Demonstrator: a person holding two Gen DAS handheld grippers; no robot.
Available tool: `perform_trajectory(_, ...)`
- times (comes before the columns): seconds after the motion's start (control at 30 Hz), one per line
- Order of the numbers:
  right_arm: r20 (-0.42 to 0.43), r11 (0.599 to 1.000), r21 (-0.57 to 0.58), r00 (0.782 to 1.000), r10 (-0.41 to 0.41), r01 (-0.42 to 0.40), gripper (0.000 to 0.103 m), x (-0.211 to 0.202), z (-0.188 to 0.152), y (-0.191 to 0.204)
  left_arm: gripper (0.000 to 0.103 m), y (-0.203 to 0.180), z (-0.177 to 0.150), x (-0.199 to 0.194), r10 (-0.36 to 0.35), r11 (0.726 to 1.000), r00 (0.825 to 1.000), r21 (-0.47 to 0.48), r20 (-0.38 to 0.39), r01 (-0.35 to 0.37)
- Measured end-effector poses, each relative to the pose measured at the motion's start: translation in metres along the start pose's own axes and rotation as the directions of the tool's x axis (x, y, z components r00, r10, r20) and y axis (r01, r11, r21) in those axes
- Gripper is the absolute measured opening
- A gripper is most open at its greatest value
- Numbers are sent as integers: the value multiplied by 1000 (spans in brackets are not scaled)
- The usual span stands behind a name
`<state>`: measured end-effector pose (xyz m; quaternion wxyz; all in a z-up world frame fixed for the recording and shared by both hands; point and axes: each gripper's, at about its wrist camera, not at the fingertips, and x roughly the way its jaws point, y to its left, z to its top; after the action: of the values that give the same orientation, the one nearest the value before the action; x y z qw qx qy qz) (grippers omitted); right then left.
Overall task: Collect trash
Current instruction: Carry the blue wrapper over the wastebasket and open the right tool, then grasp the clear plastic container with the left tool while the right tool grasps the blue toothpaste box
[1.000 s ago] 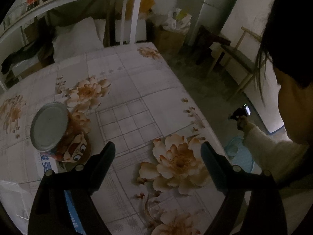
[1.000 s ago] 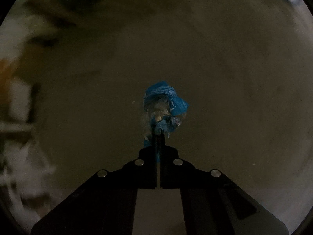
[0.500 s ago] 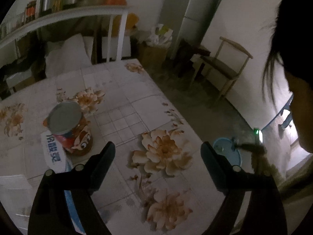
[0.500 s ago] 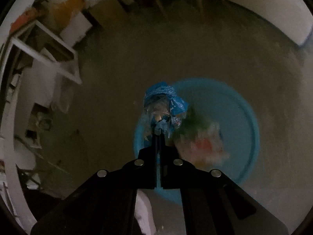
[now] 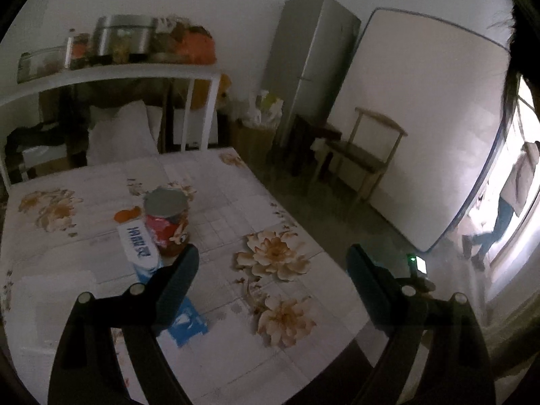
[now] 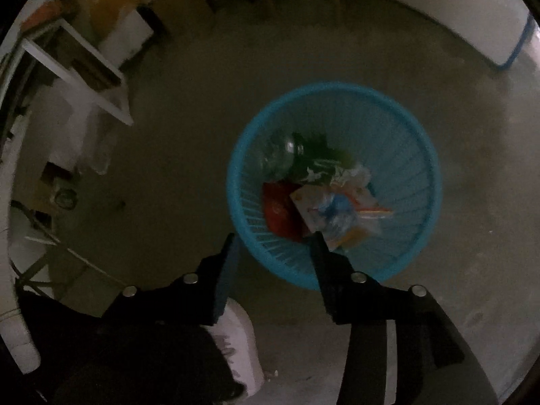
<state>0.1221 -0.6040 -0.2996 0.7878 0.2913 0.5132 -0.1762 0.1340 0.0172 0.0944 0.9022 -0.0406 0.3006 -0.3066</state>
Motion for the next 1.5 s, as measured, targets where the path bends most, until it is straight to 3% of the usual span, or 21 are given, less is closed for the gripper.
perform_trajectory(0.13,64,1000,-10,998,16,-15,47,-60,-15,-11,87,13,-12,-24,12,1000,1000,-26,28,-11)
perform_trajectory(0.4,206,992,-62,971,118,-108,60,-156,-63,33,87,47,-40,-57,57,992,998,-116,11,-56)
perform_trajectory(0.53,240,972,-144,946,217,-186,65,-199,-90,79,87,63,-62,-70,70,985,997,-160,-14,-71)
perform_trajectory(0.73,172,902,-340,926,337,-266,69,-231,-124,180,87,85,-84,-71,122,971,990,-196,-77,-135)
perform_trajectory(0.9,4,798,-455,895,446,-396,69,-219,-141,280,87,103,-97,-63,258,943,958,-183,-121,-277)
perform_trajectory(1.0,-74,735,-520,880,470,-436,69,-205,-146,343,87,110,-105,-68,314,929,942,-164,-117,-331)
perform_trajectory(1.13,-142,668,-596,878,457,-445,69,-187,-156,413,87,130,-115,-85,348,908,933,-216,-89,-359)
perform_trajectory(1.33,-179,635,-648,894,410,-421,69,-160,-164,482,87,171,-103,-91,396,873,915,-280,-72,-400)
perform_trajectory(1.4,-169,611,-680,898,406,-405,69,-154,-167,500,85,188,-95,-86,458,845,885,-266,-87,-464)
perform_trajectory(1.5,-182,599,-695,903,388,-398,69,-142,-170,518,83,213,-85,-86,510,815,856,-273,-81,-512)
